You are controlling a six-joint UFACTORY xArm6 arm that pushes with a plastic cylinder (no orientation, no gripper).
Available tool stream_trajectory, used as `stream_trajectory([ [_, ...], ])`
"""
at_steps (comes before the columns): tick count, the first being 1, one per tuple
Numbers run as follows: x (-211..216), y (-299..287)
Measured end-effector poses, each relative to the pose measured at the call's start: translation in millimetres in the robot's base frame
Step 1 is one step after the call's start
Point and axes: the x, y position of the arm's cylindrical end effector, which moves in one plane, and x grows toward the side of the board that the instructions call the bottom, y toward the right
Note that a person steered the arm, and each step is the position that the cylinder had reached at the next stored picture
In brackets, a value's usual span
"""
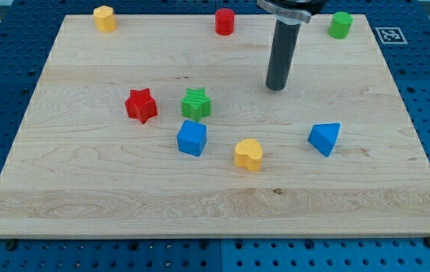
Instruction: Move the red star towards the left center
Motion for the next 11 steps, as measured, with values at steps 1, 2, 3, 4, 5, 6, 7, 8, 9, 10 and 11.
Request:
stream_trajectory([
  [1, 0, 0],
  [2, 0, -111],
  [3, 0, -229],
  [4, 0, -242],
  [5, 0, -222],
  [6, 13, -190],
  [7, 57, -180],
  [8, 64, -175],
  [9, 64, -176],
  [10, 64, -195],
  [11, 63, -222],
])
